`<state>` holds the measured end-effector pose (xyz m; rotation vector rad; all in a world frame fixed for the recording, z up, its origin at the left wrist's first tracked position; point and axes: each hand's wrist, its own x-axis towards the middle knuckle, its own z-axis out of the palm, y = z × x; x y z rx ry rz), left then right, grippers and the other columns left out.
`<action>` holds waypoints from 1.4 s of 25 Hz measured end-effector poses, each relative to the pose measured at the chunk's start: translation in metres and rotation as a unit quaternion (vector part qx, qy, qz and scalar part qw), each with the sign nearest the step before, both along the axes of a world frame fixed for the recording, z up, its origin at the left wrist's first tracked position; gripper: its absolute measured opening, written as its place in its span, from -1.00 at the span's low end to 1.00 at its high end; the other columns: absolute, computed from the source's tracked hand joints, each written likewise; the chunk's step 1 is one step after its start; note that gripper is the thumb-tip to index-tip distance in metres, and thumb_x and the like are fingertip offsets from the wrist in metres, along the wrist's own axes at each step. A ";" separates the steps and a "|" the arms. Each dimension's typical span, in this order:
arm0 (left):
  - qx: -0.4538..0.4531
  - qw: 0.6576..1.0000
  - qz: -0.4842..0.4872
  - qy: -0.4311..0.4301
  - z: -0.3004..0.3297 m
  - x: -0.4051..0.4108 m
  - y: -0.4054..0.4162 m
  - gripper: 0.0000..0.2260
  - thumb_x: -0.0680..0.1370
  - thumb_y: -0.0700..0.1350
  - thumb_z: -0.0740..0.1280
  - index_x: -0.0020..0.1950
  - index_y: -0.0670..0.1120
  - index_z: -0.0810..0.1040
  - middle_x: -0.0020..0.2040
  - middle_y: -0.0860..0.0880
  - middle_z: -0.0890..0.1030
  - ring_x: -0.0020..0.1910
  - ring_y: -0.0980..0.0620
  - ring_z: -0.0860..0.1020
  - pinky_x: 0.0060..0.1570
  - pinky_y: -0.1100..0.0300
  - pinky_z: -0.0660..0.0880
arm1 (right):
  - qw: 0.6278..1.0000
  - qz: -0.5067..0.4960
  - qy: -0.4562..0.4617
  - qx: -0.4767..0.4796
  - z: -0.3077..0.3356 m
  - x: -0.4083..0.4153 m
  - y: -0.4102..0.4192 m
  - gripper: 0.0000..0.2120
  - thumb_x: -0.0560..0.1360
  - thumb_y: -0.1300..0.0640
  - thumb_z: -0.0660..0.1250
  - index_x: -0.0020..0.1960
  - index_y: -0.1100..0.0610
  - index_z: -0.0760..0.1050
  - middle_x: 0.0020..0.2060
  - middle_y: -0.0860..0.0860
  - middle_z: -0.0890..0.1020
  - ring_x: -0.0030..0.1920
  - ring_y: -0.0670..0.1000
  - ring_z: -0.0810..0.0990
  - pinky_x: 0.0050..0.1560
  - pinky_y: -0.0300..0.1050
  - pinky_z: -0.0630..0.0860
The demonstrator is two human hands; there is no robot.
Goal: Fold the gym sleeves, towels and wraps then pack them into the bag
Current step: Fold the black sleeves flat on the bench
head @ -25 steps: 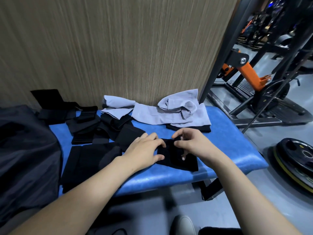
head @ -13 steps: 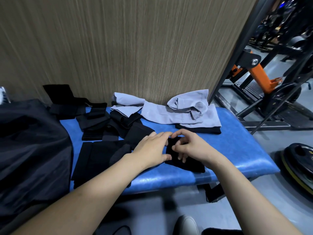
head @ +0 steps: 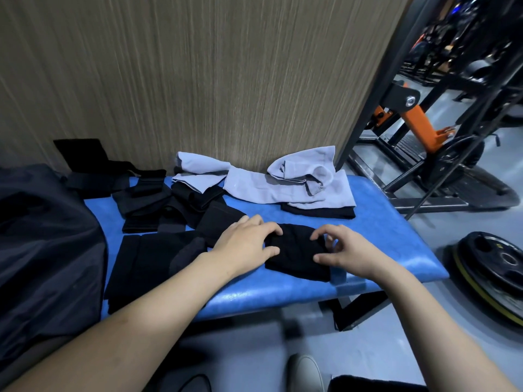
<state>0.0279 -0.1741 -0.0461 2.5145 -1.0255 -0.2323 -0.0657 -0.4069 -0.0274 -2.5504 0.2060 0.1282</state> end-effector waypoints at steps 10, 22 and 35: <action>-0.066 0.986 0.017 0.155 0.003 -0.001 -0.008 -0.61 0.45 -0.07 0.48 0.24 0.16 0.51 0.07 0.03 0.44 0.07 0.06 0.50 0.12 0.23 0.43 | 0.996 -0.079 0.015 0.028 -0.007 -0.003 0.009 -0.49 0.35 0.17 0.56 0.21 -0.08 0.44 -0.04 -0.01 0.37 -0.17 -0.14 0.44 -0.25 -0.40 0.34; -0.229 0.917 0.061 0.319 0.018 -0.008 -0.020 -0.61 0.40 -0.25 0.48 0.05 0.20 0.58 0.04 -0.01 0.61 -0.21 0.05 0.58 -0.03 0.21 0.57 | 0.936 -0.155 -0.023 0.316 0.002 -0.012 0.002 -0.57 0.38 0.48 0.41 0.07 0.02 0.55 -0.05 0.33 0.58 -0.17 0.09 0.59 0.06 0.05 0.58; -0.294 0.929 0.063 0.218 0.073 -0.005 0.058 -0.80 0.52 -0.16 0.45 0.07 0.12 0.66 -0.23 0.11 0.49 -0.24 0.19 0.42 -0.21 0.43 0.37 | 0.877 -0.043 -0.053 0.475 0.045 0.005 0.056 -0.63 0.49 0.43 0.37 0.24 0.15 0.53 0.02 0.17 0.60 -0.08 0.07 0.65 -0.09 -0.11 0.61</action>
